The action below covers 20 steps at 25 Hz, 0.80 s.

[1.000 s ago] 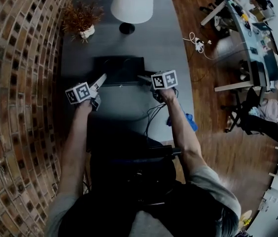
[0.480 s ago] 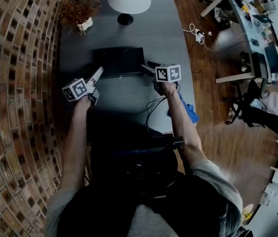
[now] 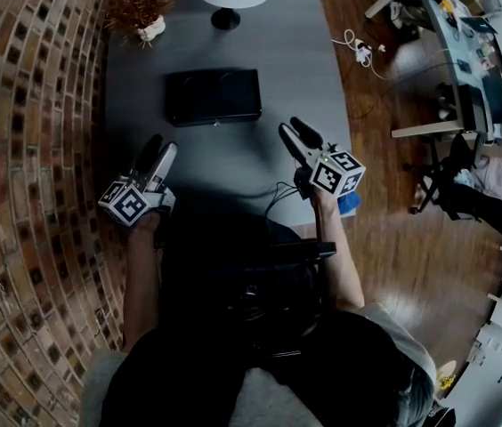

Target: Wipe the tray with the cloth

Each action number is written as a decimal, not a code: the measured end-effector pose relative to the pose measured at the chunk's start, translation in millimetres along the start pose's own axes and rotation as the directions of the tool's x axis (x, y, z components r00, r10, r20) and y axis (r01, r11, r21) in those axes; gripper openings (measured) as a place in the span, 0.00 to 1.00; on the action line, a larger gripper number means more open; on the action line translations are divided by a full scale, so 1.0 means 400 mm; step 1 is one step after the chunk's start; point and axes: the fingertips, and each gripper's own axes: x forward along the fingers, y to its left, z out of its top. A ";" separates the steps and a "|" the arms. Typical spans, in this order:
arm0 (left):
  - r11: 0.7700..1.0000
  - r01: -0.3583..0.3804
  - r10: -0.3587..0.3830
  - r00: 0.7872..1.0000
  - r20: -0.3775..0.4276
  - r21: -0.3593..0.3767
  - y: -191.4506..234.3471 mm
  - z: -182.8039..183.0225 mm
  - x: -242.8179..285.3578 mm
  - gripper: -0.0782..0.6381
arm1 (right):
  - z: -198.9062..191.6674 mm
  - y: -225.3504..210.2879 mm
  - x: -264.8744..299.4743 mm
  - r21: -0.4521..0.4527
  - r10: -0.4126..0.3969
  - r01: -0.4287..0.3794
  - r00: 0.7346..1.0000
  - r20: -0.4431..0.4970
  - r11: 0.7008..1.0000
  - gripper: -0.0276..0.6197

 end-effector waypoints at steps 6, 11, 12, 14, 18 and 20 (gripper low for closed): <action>0.997 0.065 -0.065 0.998 0.001 0.036 -0.072 0.017 0.014 0.52 | 0.001 0.035 -0.022 -0.028 -0.002 0.003 1.000 0.022 1.000 0.31; 0.990 0.125 -0.125 0.992 0.002 0.060 -0.136 0.038 0.035 0.52 | 0.036 0.059 -0.025 -0.059 0.012 -0.009 0.999 0.052 0.998 0.31; 0.989 0.134 -0.135 0.991 0.001 0.063 -0.145 0.040 0.037 0.52 | 0.039 0.065 -0.023 -0.067 0.017 -0.013 0.998 0.053 0.998 0.31; 0.987 0.149 -0.149 0.989 -0.001 0.066 -0.159 0.039 0.041 0.52 | 0.041 0.076 -0.018 -0.079 0.025 -0.021 0.998 0.050 0.997 0.30; 0.984 0.161 -0.161 0.987 -0.013 0.070 -0.171 0.033 0.044 0.52 | 0.028 0.096 -0.006 -0.105 0.037 -0.035 0.999 0.021 0.994 0.30; 0.983 0.165 -0.164 0.986 -0.017 0.076 -0.176 0.032 0.043 0.52 | 0.014 0.101 0.002 -0.116 0.042 -0.041 0.999 0.000 0.992 0.30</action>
